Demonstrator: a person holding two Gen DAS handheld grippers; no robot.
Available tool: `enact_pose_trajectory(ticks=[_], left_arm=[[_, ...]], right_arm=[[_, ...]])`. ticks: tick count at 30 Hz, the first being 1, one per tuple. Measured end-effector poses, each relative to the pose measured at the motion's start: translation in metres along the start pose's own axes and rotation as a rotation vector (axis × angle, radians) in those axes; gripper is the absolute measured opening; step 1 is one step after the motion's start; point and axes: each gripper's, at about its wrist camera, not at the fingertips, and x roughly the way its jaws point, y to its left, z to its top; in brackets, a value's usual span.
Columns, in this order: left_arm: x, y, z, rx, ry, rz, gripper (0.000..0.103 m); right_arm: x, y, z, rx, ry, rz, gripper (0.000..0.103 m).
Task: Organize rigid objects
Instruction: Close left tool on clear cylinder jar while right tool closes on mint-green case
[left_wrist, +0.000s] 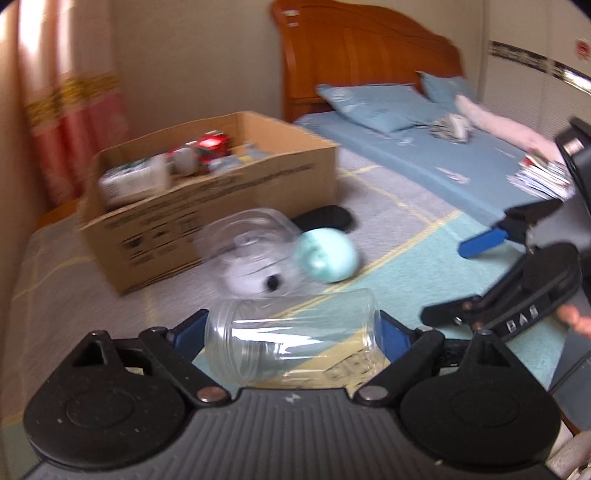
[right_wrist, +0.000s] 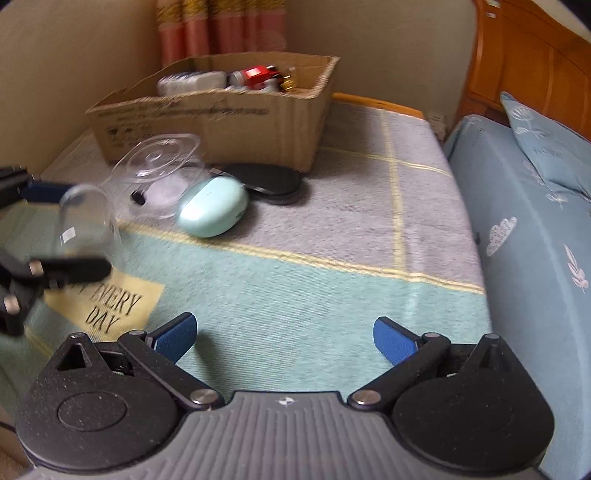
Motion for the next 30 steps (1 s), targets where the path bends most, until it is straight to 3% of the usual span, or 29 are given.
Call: enact_pose_trajectory(ticks=[4,10,20,30], left_arm=[[-0.009,0.023,-0.007,-0.082,0.014,0.091,0.091],[-0.012,0.037,-0.013,-0.145,0.011,0.145,0.092],[-0.005,0.036,-0.015,-0.160,0.013,0.149,0.099],[0.003,0.032,-0.018,-0.126,0.048,0.178,0.101]], right_arm=[[0.005,0.013,0.007,-0.037,-0.014,0.021,0.103],[0.020,0.025,0.024,-0.059,-0.046,0.038,0.103],[0.046,0.032,0.050,-0.046,-0.104,0.025,0.103],[0.033,0.004,0.037,-0.012,-0.099,-0.019,0.103]])
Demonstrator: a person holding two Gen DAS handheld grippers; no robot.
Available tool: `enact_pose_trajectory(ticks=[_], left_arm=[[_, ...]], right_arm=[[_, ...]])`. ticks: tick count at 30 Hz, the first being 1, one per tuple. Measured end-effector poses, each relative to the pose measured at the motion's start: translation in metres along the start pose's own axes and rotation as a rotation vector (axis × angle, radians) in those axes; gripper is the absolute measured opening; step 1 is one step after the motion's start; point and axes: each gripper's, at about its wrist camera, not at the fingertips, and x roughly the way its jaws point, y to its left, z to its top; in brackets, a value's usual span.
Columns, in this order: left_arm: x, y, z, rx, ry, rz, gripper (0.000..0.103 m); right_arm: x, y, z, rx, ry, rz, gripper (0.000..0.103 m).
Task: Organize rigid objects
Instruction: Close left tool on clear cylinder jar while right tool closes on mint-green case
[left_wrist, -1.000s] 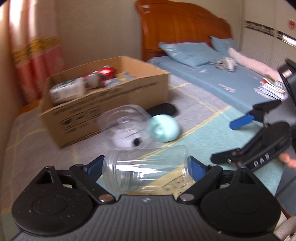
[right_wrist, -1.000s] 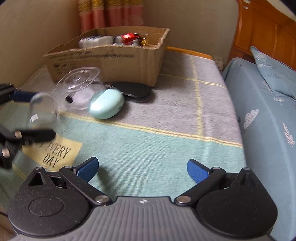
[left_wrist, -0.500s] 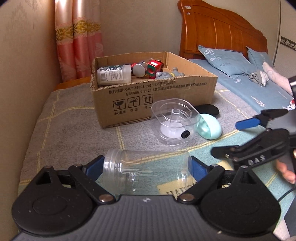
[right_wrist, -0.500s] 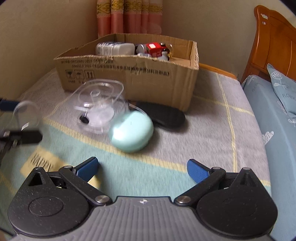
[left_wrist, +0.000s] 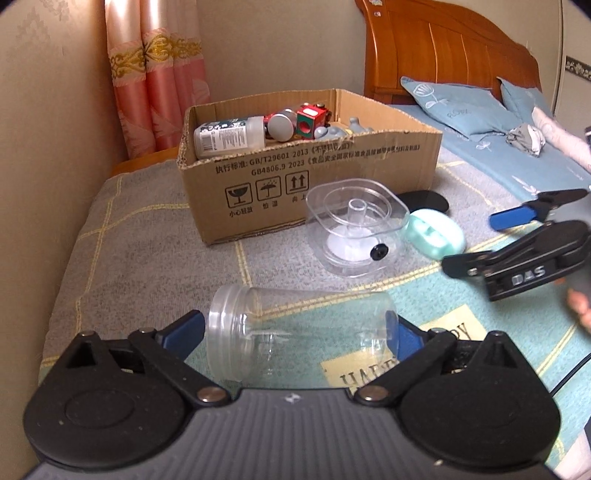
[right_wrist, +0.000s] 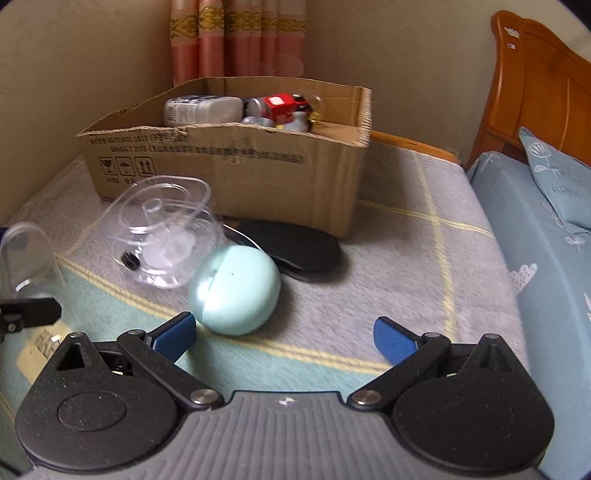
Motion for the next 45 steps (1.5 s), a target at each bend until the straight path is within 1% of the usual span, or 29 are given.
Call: enact_pose_trajectory(ticks=[4,8,11,15,17,19,26,28,31,33,40,45], left_arm=[[0.003,0.001,-0.004,-0.008,0.013,-0.002,0.101],[0.006,0.004,-0.007,-0.034,0.026,-0.014,0.101],[0.009,0.004,-0.009,-0.036,0.043,-0.016,0.101],[0.010,0.004,-0.011,-0.036,0.044,-0.015,0.102],[0.010,0.004,-0.010,-0.036,0.046,-0.013,0.102],[0.010,0.004,-0.009,-0.033,0.047,-0.012,0.102],[0.009,0.005,-0.008,-0.031,0.038,-0.013,0.102],[0.009,0.005,-0.007,-0.036,0.036,-0.013,0.102],[0.007,0.005,-0.006,-0.041,0.036,-0.007,0.102],[0.005,0.005,-0.005,-0.039,0.035,-0.003,0.102],[-0.001,-0.001,0.000,-0.008,0.047,0.026,0.102],[-0.003,-0.005,0.005,0.007,0.051,0.018,0.100]], right_arm=[[-0.005,-0.014,-0.006,0.019,0.009,0.003,0.103],[-0.005,-0.012,-0.006,-0.011,0.007,0.016,0.103],[-0.002,-0.005,-0.003,-0.045,0.007,0.049,0.103],[0.002,0.005,0.001,-0.095,-0.002,0.102,0.103],[0.003,0.009,0.004,-0.118,-0.017,0.127,0.098],[0.004,0.012,0.008,-0.134,-0.028,0.152,0.087],[0.008,0.018,0.018,-0.146,-0.043,0.163,0.066],[0.007,0.020,0.019,-0.143,-0.043,0.155,0.058],[0.001,0.020,0.016,-0.137,-0.031,0.143,0.058],[-0.001,0.019,0.013,-0.135,-0.025,0.150,0.058],[0.000,0.023,0.014,-0.163,-0.025,0.149,0.059],[0.003,0.024,0.016,-0.171,-0.024,0.155,0.059]])
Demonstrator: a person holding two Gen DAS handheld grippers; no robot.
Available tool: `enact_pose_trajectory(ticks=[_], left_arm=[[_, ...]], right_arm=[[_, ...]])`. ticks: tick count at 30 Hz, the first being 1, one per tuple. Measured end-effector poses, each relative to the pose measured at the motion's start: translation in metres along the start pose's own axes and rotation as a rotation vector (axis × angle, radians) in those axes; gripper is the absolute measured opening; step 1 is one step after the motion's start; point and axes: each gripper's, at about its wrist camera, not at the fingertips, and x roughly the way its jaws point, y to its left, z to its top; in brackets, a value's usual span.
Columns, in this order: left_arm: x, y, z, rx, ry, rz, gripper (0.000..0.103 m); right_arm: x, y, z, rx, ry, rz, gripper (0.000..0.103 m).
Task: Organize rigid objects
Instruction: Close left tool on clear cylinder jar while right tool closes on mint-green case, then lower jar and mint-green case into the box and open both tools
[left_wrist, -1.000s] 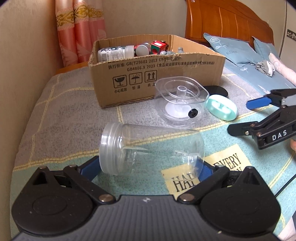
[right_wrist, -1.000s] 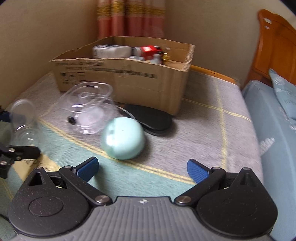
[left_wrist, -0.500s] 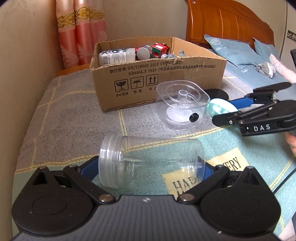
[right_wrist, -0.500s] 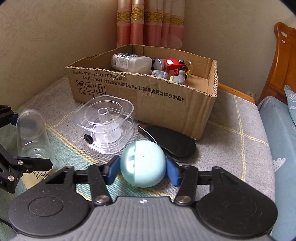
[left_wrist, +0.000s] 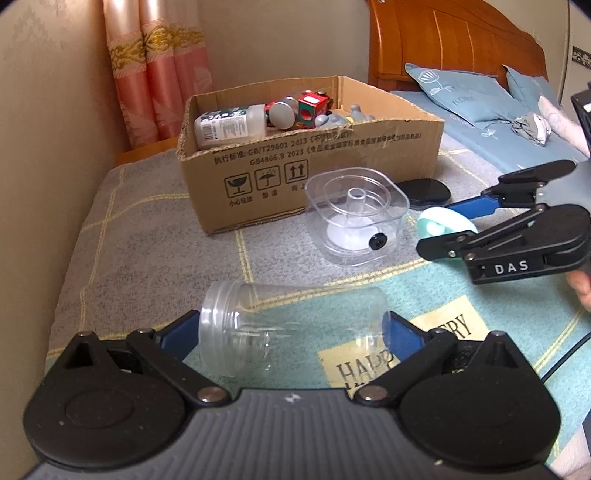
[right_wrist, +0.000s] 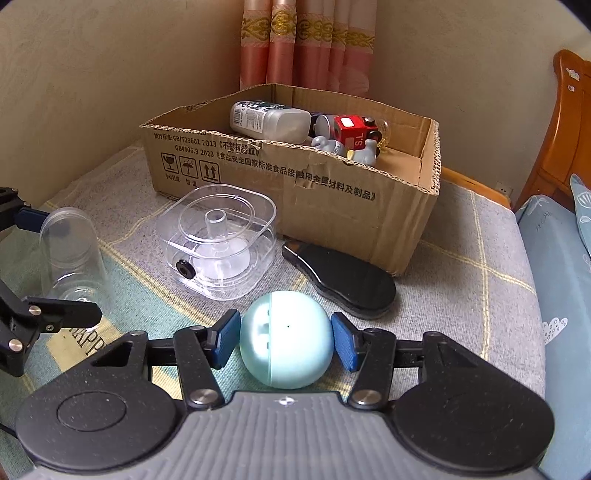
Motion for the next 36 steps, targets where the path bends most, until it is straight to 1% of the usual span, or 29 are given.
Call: enact_pose_trajectory(ticks=[5,6,7,10,17,23,28,31,36], left_arm=[[0.001,0.000,0.002,0.006,0.020,-0.016,0.096],[0.000,0.001,0.003,0.004,0.020,-0.021,0.091],[0.000,0.001,0.003,0.004,0.026,-0.023,0.090],[-0.002,0.003,0.006,0.013,0.036,-0.033,0.090],[-0.018,0.005,0.020,0.037,0.032,-0.061,0.090],[-0.031,0.004,0.037,0.055,0.023,-0.088,0.090],[-0.044,0.005,0.063,0.085,-0.032,-0.095,0.090],[-0.049,0.004,0.084,0.130,-0.072,-0.092,0.090],[-0.044,0.005,0.121,0.178,-0.128,-0.076,0.090]], right_arm=[[-0.002,-0.001,0.000,-0.008,0.010,0.006,0.058],[-0.003,-0.001,0.000,-0.011,0.013,0.007,0.058],[-0.003,-0.001,0.000,-0.015,0.017,0.008,0.058],[-0.006,0.000,-0.001,-0.035,0.028,0.011,0.058],[-0.020,-0.002,0.000,-0.081,0.042,0.025,0.058],[-0.042,-0.005,0.006,-0.111,0.025,0.031,0.058],[-0.058,-0.008,0.019,-0.136,0.002,0.036,0.058],[-0.066,-0.011,0.029,-0.149,-0.014,0.038,0.058],[-0.075,-0.017,0.047,-0.161,-0.057,0.033,0.058]])
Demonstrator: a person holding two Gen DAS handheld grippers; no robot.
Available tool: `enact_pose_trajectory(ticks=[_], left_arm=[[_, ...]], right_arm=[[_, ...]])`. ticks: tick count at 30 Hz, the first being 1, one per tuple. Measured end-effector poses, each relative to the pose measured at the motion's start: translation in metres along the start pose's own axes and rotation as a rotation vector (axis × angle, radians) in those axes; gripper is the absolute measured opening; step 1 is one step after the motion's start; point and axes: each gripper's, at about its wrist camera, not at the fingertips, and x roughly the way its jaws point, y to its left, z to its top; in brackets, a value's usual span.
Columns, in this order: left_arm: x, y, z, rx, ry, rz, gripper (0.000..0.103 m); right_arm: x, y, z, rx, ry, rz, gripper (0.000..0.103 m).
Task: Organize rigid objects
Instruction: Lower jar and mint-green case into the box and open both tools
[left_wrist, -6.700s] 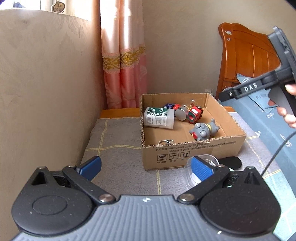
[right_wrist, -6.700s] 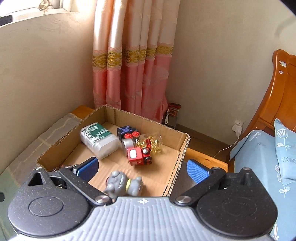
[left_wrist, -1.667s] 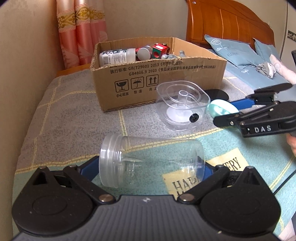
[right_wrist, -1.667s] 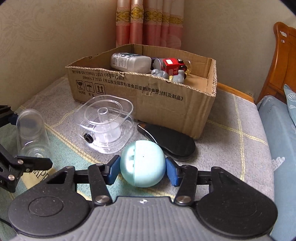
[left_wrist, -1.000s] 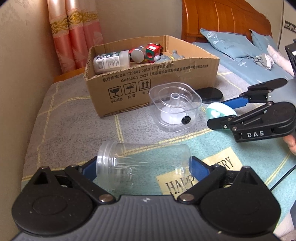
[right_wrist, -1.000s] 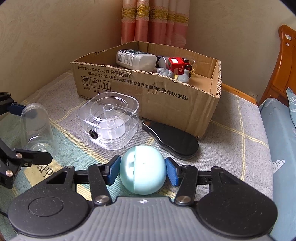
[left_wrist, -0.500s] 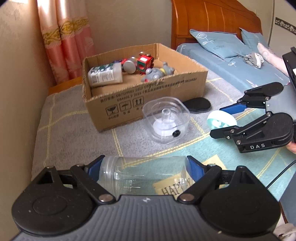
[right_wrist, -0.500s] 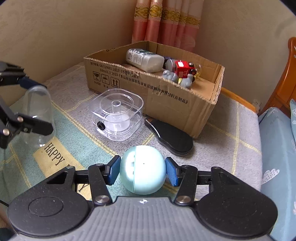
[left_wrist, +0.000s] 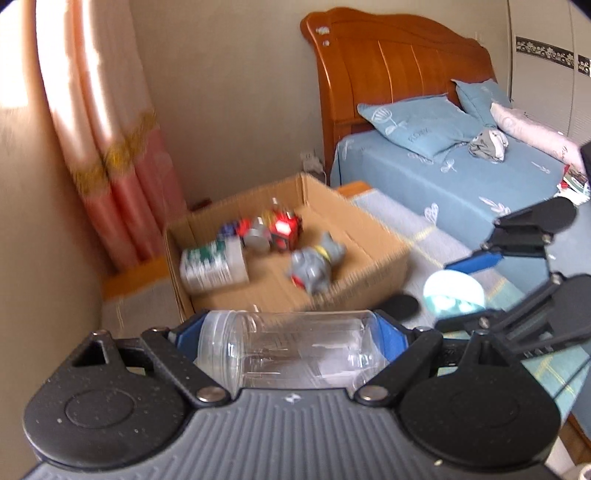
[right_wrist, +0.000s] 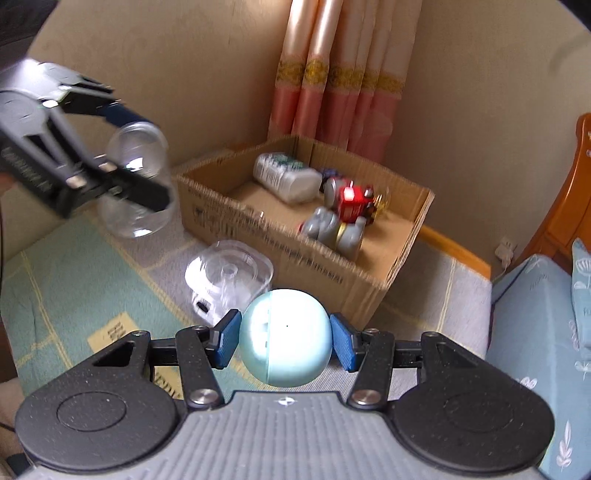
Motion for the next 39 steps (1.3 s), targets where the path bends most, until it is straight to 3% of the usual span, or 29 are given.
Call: enact_pose_trajectory(ticks=[5,11,15,20,26,39], left_arm=[[0.028,0.017,0.027,-0.022,-0.012,-0.003,0.090],[0.062,0.040,0.030,-0.133,-0.043,0.038,0.092],[0.074,0.038,0.018,-0.137,-0.022,0.141,0.098],[0.057,0.027,-0.005,-0.114,-0.008,0.143,0.102],[0.032,0.022,-0.029,-0.201,-0.005,0.092,0.102],[0.011,0.024,-0.051,-0.285,0.001,0.138,0.102]], right_arm=[[-0.001,-0.009,0.018,-0.006,-0.035,-0.020,0.058],[0.003,-0.021,0.035,0.013,-0.059,-0.049,0.058],[0.009,-0.028,0.044,0.024,-0.059,-0.064,0.058],[0.015,-0.035,0.053,0.041,-0.060,-0.061,0.058],[0.031,-0.043,0.061,0.067,-0.040,-0.042,0.058],[0.071,-0.049,0.070,0.089,0.026,-0.010,0.058]])
